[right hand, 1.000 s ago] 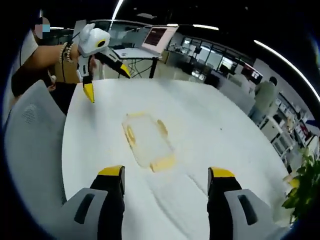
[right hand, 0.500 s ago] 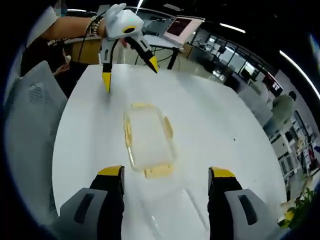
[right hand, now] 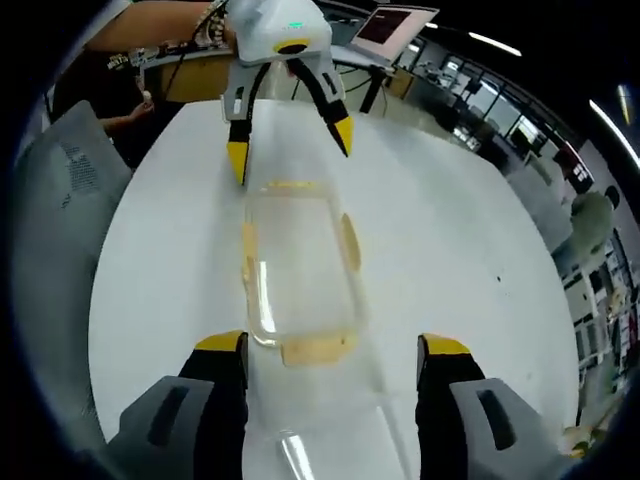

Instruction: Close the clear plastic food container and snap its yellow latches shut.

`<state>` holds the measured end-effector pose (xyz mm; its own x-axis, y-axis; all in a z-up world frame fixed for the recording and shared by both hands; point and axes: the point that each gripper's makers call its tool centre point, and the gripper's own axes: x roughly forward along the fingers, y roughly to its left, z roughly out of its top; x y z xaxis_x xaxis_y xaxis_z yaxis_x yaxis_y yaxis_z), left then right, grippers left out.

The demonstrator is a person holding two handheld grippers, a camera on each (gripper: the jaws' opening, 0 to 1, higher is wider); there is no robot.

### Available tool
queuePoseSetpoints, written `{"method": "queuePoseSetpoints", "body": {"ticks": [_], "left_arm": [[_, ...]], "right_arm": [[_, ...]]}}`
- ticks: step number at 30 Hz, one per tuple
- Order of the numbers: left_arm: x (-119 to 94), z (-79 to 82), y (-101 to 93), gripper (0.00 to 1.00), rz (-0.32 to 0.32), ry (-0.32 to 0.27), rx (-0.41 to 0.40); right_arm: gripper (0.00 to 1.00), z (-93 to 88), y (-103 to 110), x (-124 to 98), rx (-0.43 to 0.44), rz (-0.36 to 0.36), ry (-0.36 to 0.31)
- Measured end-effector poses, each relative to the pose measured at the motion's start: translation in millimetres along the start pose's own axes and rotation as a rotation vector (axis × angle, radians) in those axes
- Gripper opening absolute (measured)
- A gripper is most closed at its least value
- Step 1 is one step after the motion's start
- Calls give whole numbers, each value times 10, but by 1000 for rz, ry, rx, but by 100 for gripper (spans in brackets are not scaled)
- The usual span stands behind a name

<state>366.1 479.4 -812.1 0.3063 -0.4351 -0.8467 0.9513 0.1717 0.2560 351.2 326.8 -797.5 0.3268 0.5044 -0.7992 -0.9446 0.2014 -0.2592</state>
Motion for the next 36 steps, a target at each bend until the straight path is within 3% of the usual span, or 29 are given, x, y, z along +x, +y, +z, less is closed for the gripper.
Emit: {"method": "queuePoseSetpoints", "body": {"ticks": [9,10,21,28,30,36], "left_arm": [[158,-163,38,68,-63,75,37],[178,-165,29,68,-71,75,39],[243,-122,-74,58,-150,71,89],[241,-140,-124,51,-194,73,75],[237,-164,-166,48,-230,80,35],[230,-175,-202,45,-270,69,26]], "right_arm": [[64,-76,2,168,5,79,39],[65,-130,61,185,17,119,67],[55,-258,94,333,-69,170,137],[45,-282,120,377,-85,219,165],[41,-287,178,372,-85,252,172],[40,-290,166,381,-70,264,177]]}}
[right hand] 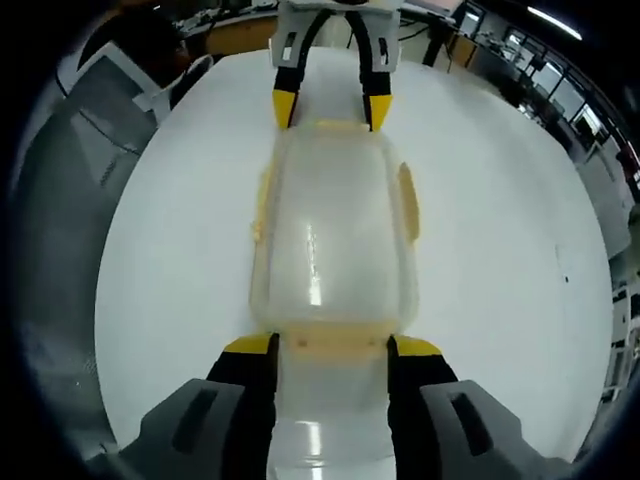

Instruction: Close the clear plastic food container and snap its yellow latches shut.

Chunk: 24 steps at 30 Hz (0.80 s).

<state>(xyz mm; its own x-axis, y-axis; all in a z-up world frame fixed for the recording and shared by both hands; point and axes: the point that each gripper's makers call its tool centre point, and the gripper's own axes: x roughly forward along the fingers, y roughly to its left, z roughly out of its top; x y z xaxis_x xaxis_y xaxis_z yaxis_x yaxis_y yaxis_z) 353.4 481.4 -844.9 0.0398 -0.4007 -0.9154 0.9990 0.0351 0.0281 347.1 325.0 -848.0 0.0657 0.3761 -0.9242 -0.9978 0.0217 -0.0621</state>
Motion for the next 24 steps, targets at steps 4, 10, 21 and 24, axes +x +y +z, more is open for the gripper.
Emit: {"method": "queuePoseSetpoints", "body": {"ticks": [4,10,21,24], "left_arm": [[-12,1,-17,43,-17,6,40],[-22,-6,-9,35,-31,18,56],[-4,-3,14,35,-25,71,51],[4,-4,21,35,-25,86,48]], "right_arm": [[38,-1,30,15,34,43,-1],[39,-2,41,12,9,54,9],[40,-1,37,20,6,62,41],[40,-5,35,21,7,63,70]]}}
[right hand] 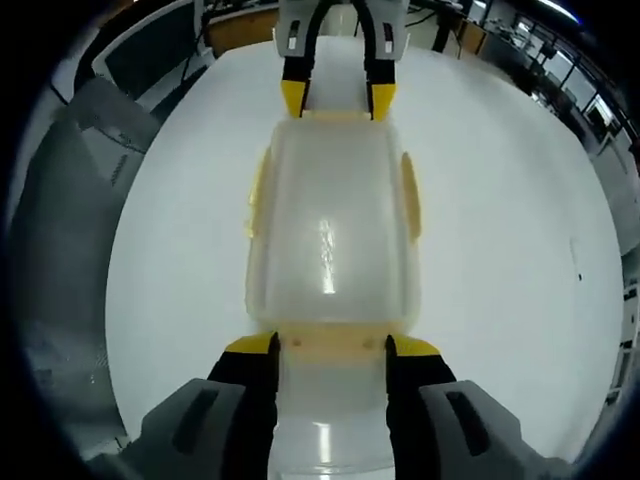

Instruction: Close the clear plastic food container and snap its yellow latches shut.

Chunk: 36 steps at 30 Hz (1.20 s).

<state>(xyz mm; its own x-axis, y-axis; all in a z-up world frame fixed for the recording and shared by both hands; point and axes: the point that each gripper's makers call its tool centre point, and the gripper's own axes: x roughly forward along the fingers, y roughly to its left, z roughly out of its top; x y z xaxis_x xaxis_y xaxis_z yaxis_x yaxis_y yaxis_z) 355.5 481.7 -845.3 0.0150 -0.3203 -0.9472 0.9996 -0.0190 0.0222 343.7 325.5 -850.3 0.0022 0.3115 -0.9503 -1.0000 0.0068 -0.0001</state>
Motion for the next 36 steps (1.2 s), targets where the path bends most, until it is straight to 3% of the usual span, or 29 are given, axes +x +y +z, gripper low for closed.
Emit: {"method": "queuePoseSetpoints", "body": {"ticks": [11,16,20,23,29,36], "left_arm": [[12,-17,16,35,3,0,-9],[5,-27,7,35,6,-35,-8],[1,-22,-38,35,3,-72,-11],[-20,-50,-127,35,-20,-51,-26],[-146,-34,-205,35,-13,-43,-29],[-422,189,-258,34,31,-83,-27]], "right_arm": [[36,-17,-8,4,4,-3,30],[36,-19,-11,3,3,-4,29],[36,-15,45,-6,16,14,23],[36,24,88,-32,11,17,6],[36,122,160,-204,-11,14,-8],[36,93,196,-489,-32,-23,-33]]}}
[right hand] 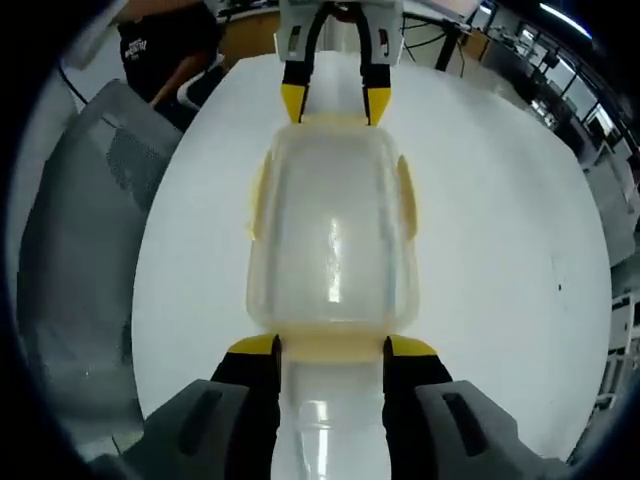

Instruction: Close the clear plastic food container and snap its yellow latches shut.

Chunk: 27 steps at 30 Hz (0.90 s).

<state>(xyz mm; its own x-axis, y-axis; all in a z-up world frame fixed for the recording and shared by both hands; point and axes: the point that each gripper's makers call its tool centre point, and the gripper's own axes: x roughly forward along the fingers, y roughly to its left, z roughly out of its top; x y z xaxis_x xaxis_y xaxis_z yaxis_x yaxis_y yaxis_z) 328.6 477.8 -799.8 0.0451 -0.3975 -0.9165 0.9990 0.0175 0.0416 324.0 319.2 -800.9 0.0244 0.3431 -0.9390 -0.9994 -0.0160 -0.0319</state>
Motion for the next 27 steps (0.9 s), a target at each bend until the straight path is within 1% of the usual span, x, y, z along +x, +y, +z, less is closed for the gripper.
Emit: {"method": "queuePoseSetpoints", "body": {"ticks": [4,7,8,11,12,13,18,20,22,23,24,27], "left_arm": [[-85,129,-7,34,25,7,4],[-165,305,-11,34,60,3,9],[-174,325,-14,34,61,3,9],[-225,498,-7,34,72,1,5],[-228,518,-5,34,74,1,5],[-238,586,6,34,83,2,12],[-183,879,43,34,110,0,22],[-148,981,43,34,100,-9,11],[-109,1076,55,34,103,-8,22],[-102,1095,58,34,103,-8,21],[-78,1160,62,34,100,-14,15],[-5,1285,86,34,104,-12,19]], "right_arm": [[36,-20,6,-165,-17,-25,-16],[36,-103,-14,-308,-32,-43,-20],[36,-123,-12,-348,-34,-44,-22],[36,-198,-16,-485,-45,-61,-30],[36,-238,-24,-532,-46,-67,-35],[36,-273,-28,-558,-47,-71,-35],[36,-499,-64,-703,-54,-90,-26],[37,-603,-67,-750,-58,-88,-26],[37,-696,-72,-781,-52,-83,-30],[37,-737,-77,-794,-55,-85,-26],[37,-780,-83,-804,-58,-87,-20],[37,-907,-101,-860,-55,-87,-18]]}}
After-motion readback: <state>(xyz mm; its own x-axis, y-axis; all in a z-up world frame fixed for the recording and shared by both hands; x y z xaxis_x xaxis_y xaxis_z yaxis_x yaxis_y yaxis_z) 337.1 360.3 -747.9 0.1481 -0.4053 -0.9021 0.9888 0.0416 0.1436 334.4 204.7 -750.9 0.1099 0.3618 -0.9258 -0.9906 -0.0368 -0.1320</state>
